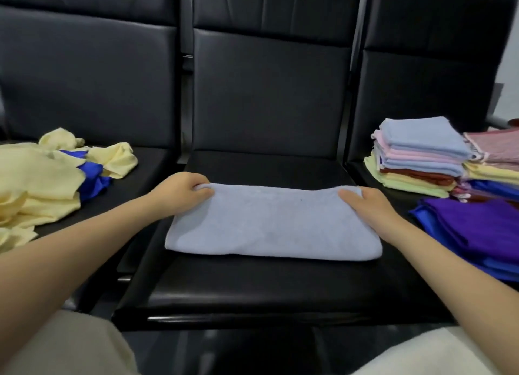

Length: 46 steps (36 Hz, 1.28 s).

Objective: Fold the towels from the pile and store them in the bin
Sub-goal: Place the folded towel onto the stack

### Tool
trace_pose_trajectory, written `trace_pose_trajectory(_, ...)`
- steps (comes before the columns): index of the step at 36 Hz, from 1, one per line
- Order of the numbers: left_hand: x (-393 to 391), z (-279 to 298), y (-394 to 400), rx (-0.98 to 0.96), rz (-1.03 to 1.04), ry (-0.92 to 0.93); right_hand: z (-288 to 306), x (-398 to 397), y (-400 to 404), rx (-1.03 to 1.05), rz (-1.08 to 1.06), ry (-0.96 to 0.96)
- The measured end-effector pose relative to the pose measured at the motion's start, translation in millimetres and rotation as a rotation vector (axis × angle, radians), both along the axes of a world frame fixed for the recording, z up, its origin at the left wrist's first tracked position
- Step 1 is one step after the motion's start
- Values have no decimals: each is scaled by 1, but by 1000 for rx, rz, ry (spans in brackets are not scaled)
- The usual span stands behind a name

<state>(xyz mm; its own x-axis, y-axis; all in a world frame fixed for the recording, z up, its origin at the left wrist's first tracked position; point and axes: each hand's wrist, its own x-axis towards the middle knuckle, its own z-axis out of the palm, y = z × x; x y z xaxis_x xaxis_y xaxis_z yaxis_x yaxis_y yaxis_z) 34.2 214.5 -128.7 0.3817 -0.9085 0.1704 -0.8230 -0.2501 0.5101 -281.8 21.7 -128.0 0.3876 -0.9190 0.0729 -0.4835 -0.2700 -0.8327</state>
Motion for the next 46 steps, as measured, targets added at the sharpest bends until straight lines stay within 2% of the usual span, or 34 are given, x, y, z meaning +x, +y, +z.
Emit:
trace_pose_trajectory(9, 26, -4, -56, -241, 237, -128, -11, 36, -31, -180, -207, -35)
trace_pose_trajectory(13, 37, -16, -54, -246, 276, -333, -26, 34, -46, -213, -172, 273)
trace_pose_trajectory(15, 35, -24, -49, -217, 263, -338, -30, 30, -49, -200, -155, 362)
trace_pose_trajectory(20, 11, -33, -44, -169, 158, -320, -32, 19, -47, -237, -172, 353)
trace_pose_trajectory(23, -10, -28, -45, -184, 72, -320, -29, 19, -41, -213, -173, 466)
trace_pose_trajectory(28, -47, -34, -46, -83, -65, -264, -21, 24, -20, -126, -100, 660)
trace_pose_trajectory(30, -57, -38, -44, -12, -102, -249, -16, 28, -13, -63, -100, 595)
trace_pose_trajectory(34, -62, -44, -47, 96, -113, -290, -3, 42, -6, 170, -226, 151)
trace_pose_trajectory(37, -54, -42, -51, 20, -77, -144, 9, 50, 1, 236, -175, -130)
trace_pose_trajectory(40, -46, -34, -55, -71, 17, 169, 21, 66, 14, 293, -82, -327)
trace_pose_trajectory(42, -42, -26, -60, -84, 90, 441, 29, 81, 26, 328, -4, -373)
trace_pose_trajectory(44, -38, -17, -62, -80, 161, 777, 36, 95, 36, 418, 173, -395)
trace_pose_trajectory(46, -35, -7, -62, -70, 226, 966, 38, 104, 43, 467, 358, -345)
